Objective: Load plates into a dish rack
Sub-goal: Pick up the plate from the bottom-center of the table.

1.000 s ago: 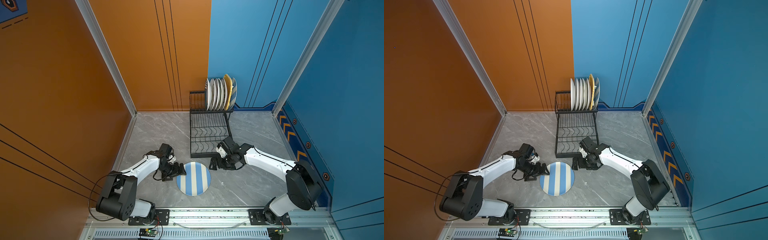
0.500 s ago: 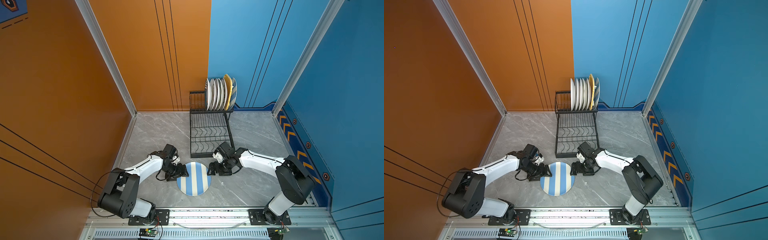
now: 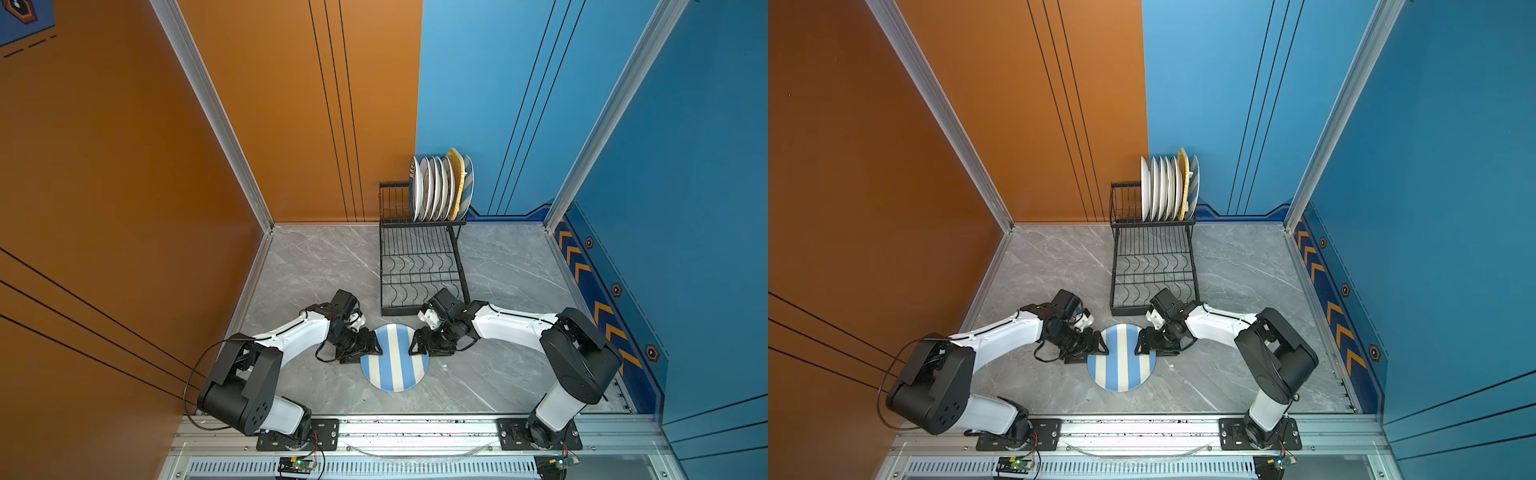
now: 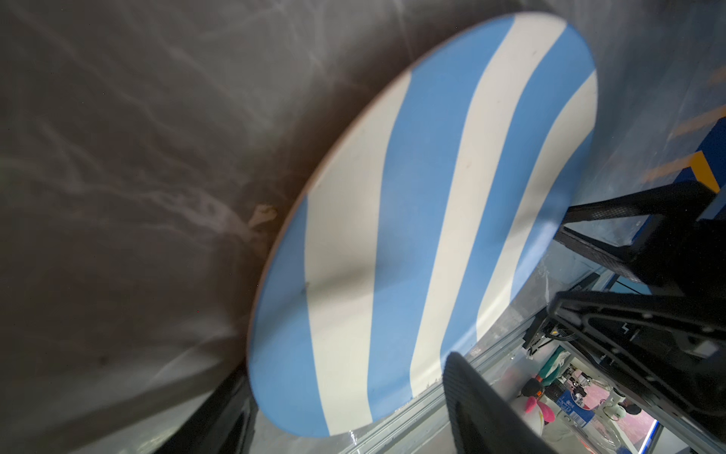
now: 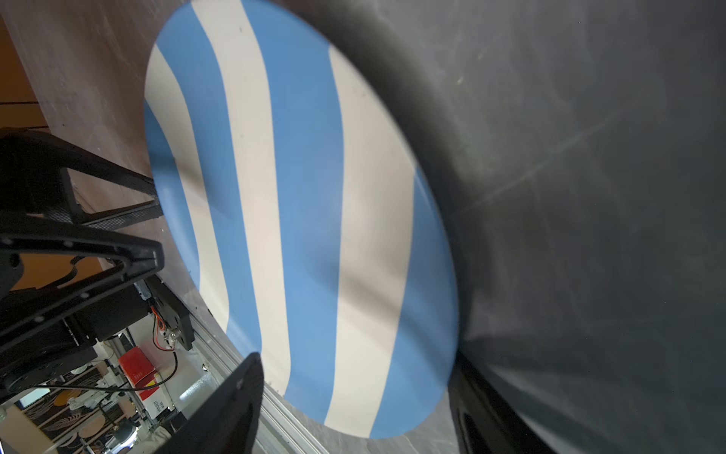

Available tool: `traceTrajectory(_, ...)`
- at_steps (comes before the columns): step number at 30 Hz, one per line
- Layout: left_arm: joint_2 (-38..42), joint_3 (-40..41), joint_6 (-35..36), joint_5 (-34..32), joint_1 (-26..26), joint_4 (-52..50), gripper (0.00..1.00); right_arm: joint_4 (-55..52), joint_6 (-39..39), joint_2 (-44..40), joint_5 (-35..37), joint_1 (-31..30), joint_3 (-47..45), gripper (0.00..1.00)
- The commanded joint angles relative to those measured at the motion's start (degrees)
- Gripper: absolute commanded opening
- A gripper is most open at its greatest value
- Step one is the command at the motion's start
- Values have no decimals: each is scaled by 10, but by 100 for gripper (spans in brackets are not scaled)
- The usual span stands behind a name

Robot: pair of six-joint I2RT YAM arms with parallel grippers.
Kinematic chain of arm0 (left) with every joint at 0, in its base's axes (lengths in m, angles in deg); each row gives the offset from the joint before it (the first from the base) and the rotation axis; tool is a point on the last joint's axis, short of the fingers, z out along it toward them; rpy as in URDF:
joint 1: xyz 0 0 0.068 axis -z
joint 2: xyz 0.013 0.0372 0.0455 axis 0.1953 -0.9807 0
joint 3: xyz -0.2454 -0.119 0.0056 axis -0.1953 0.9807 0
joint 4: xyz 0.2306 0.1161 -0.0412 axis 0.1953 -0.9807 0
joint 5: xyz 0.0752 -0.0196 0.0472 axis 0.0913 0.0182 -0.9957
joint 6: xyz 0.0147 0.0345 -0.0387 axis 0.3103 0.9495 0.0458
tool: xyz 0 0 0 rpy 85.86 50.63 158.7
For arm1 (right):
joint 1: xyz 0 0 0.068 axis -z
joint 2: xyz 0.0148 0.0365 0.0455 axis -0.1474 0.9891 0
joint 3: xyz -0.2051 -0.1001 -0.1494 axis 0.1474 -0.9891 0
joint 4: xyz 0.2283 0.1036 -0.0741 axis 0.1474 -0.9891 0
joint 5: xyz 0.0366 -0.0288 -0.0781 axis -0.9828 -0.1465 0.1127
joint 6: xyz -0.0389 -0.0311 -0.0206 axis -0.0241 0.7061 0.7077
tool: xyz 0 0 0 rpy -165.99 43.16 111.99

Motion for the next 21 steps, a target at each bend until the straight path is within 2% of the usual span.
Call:
traceTrajectory(1,-17,9,-2,25,8,5,74,20,-12,16,-6,-6,-14,73)
traceTrajectory(21,-53,-8,28,81,22,6,70,177,-74,-12,-53,11,-92,72)
